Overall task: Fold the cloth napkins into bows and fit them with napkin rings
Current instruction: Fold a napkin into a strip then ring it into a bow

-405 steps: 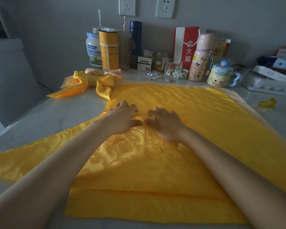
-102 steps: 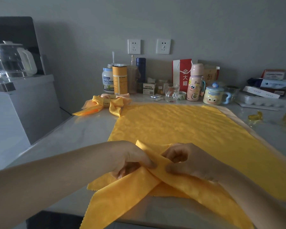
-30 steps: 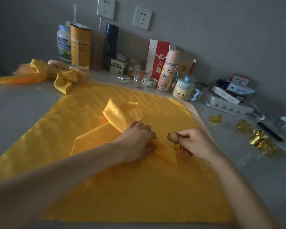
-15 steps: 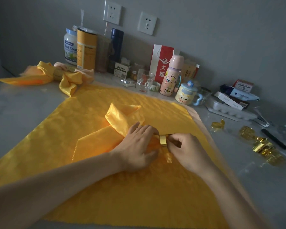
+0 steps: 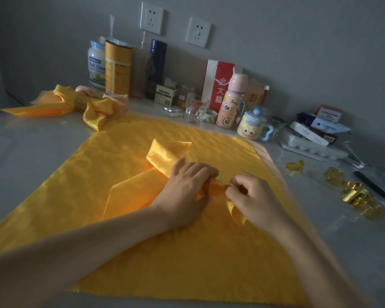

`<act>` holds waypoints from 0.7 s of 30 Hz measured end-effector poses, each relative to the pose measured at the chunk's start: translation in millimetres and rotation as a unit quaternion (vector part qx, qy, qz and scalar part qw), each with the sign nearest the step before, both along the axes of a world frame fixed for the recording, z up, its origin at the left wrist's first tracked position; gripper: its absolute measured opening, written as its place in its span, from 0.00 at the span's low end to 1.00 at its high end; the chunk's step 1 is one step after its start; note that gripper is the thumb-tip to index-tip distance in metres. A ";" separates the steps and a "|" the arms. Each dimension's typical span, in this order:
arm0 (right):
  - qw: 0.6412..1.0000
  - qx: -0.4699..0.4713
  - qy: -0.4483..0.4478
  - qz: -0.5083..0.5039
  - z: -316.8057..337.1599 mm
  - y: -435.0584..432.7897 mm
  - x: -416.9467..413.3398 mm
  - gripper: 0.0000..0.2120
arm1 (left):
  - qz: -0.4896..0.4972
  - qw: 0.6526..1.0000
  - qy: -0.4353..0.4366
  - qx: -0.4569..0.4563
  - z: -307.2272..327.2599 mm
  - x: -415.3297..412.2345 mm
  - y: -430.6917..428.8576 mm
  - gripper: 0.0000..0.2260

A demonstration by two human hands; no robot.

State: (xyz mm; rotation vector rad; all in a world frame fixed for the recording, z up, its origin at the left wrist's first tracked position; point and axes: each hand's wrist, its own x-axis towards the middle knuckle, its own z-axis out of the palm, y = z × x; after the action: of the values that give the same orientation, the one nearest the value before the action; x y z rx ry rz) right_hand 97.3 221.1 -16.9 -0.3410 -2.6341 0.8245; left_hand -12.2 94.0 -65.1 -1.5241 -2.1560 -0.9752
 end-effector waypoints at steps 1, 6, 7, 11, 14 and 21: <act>1.000 -0.014 -0.014 0.003 1.7 0.9 0.8 0.12 | 0.004 1.000 0.004 0.001 0.1 -0.2 -0.1 0.23; 0.994 -0.021 -0.104 0.026 3.8 3.3 1.9 0.13 | 0.057 0.998 0.027 -0.031 3.0 2.3 -1.2 0.22; 0.993 -0.020 -0.117 0.028 3.7 4.4 2.9 0.13 | 0.066 0.997 0.025 -0.041 2.8 2.8 -0.4 0.22; 0.986 -0.031 -0.160 0.022 8.3 12.3 5.1 0.14 | 0.083 0.995 -0.039 -0.038 0.4 -2.3 0.8 0.22; 0.974 -0.035 -0.221 0.044 12.2 17.0 6.4 0.15 | 0.079 0.993 -0.086 -0.019 0.8 -6.2 -0.9 0.23; 0.984 -0.085 -0.156 -0.001 42.1 9.2 -1.1 0.04 | 0.095 0.982 -0.160 0.042 0.8 -11.7 -3.6 0.22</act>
State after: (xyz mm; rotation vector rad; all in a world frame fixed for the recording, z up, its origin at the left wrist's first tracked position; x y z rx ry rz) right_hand 96.2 230.3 25.2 -0.5589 -2.8520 1.0765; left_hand -23.9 90.4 -64.4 -1.1607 -2.3861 -1.2987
